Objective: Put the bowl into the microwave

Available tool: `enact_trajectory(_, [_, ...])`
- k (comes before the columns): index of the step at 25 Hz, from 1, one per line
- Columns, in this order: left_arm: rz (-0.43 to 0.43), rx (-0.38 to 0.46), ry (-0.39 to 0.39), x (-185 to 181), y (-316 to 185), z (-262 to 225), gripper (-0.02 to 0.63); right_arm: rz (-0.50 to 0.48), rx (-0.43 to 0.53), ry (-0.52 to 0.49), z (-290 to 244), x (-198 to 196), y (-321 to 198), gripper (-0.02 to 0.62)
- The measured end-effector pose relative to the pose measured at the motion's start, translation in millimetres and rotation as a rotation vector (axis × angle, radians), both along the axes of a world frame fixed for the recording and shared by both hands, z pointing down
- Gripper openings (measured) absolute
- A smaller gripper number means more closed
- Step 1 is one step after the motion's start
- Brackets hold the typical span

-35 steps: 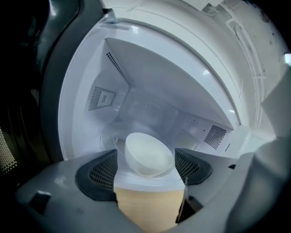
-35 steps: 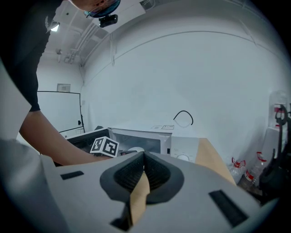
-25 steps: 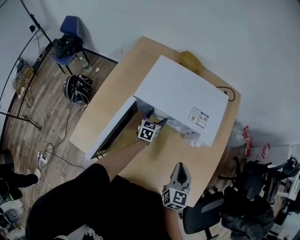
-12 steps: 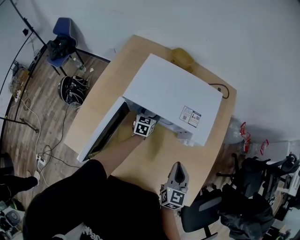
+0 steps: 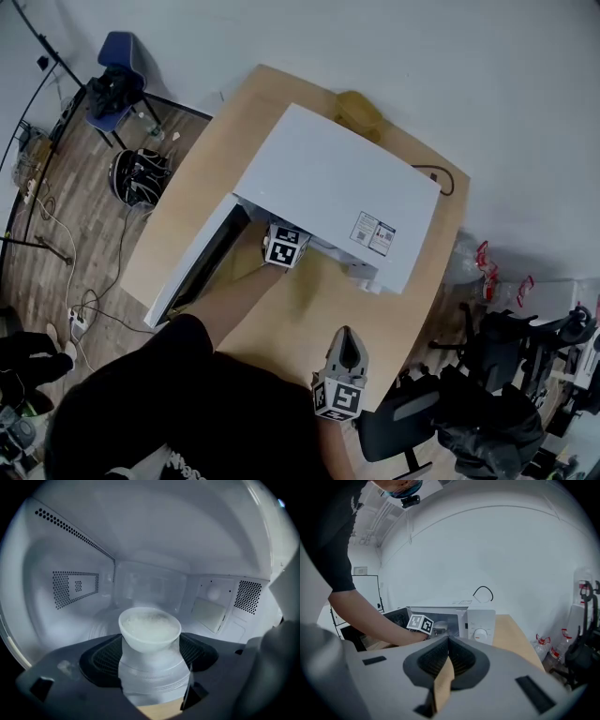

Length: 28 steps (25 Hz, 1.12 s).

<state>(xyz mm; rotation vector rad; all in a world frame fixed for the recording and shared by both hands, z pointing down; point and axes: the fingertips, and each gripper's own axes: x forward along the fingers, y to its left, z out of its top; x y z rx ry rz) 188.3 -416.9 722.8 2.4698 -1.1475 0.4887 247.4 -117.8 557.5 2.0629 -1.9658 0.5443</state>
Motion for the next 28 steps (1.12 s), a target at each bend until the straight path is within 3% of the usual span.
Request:
enact_trajectory(6, [0.006,0.002,0.004,-4.1,3.8,-1.0,0.362,-0.002,-0.002,0.027,-2.3,-3.4,5.5,0.06])
enact_trajectory(11, [0.039,-0.004,-0.021,-19.7,22.4,-10.2,0.362,0.121,0.024,-0.056,-15.0,9.7,14.0,0.06])
enact_trajectory(13, [0.046,-0.004,-0.018,-29.9,32.5,-15.3,0.362,0.135,0.045,-0.043,-23.5,7.6,14.9,0.06])
enact_trajectory(19, [0.029,-0.043,0.044,-74.1,80.5,-37.4,0.362,0.108,0.081,0.008,-40.6,-34.9,32.3,0.06])
enact_trajectory(23, [0.029,-0.069,0.092,-106.8,124.0,-56.8,0.362,0.13,0.098,-0.012,-49.2,-65.1,56.8,0.06])
enact_trajectory(28, [0.108,-0.052,0.154,-136.8,185.7,-95.8,0.362,0.164,0.116,-0.015,-66.2,-92.4,91.5,0.06])
